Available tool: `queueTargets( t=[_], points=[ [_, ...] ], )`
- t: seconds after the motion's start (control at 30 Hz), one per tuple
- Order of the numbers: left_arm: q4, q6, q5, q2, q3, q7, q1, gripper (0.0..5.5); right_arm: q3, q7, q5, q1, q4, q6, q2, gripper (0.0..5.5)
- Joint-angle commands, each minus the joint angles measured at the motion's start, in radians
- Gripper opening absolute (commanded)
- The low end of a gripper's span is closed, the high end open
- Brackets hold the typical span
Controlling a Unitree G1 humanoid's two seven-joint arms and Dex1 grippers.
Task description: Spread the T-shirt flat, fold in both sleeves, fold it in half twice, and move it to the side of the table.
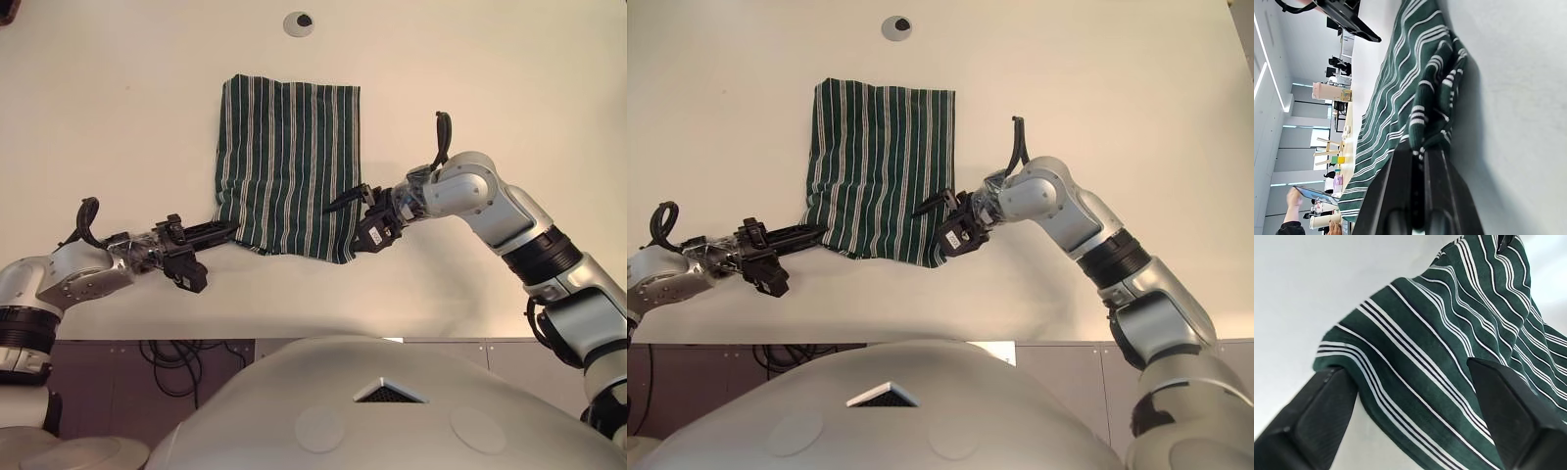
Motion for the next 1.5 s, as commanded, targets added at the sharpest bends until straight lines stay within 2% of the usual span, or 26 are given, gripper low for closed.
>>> queueTargets(
  t=[0.03, 0.07, 0.37, 0.47, 0.6, 0.77, 0.93, 1.23, 1.37, 1.5],
  points=[
    [-0.035, 0.046, -0.003, -0.021, -0.008, -0.017, 0.044, 0.02, 0.048, 0.020, -0.091, -0.005, 0.126, 0.004, 0.012, 3.87],
    [-0.045, 0.057, -0.005, -0.026, -0.007, -0.018, 0.054, 0.02, 0.050, 0.019, -0.091, -0.011, 0.140, -0.007, 0.015, 3.87],
    [-0.105, 0.137, -0.045, -0.055, -0.009, -0.045, 0.084, 0.02, 0.057, 0.052, -0.042, -0.018, 0.196, -0.110, 0.019, 2.18],
    [-0.095, 0.152, -0.067, -0.061, -0.021, -0.068, 0.064, 0.02, 0.042, 0.030, -0.030, -0.019, 0.219, -0.139, 0.033, 1.58],
    [-0.086, 0.170, -0.090, -0.071, -0.038, -0.100, 0.058, 0.02, 0.027, -0.014, -0.036, -0.025, 0.268, -0.179, 0.060, 1.07],
    [-0.083, 0.180, -0.164, -0.061, -0.064, -0.159, 0.063, 0.02, -0.007, -0.030, 0.016, -0.006, 0.280, -0.178, 0.080, 0.09],
    [-0.104, 0.188, -0.245, -0.046, -0.055, -0.215, 0.057, 0.02, -0.060, 0.035, 0.160, 0.019, 0.191, -0.104, 0.073, 0.04],
    [-0.265, 0.253, -0.408, -0.011, -0.034, -0.324, 0.139, 0.02, -0.123, 0.114, 0.233, 0.066, 0.111, -0.038, 0.024, 0.04],
    [-0.512, 0.385, -0.595, 0.060, -0.032, -0.448, 0.239, 0.02, -0.187, 0.191, 0.317, 0.119, -0.010, 0.036, -0.081, 0.03],
    [-0.728, 0.491, -0.688, 0.113, 0.028, -0.512, 0.347, 0.02, -0.267, 0.255, 0.435, 0.225, -0.212, 0.154, -0.229, 0.03]
  ],
)
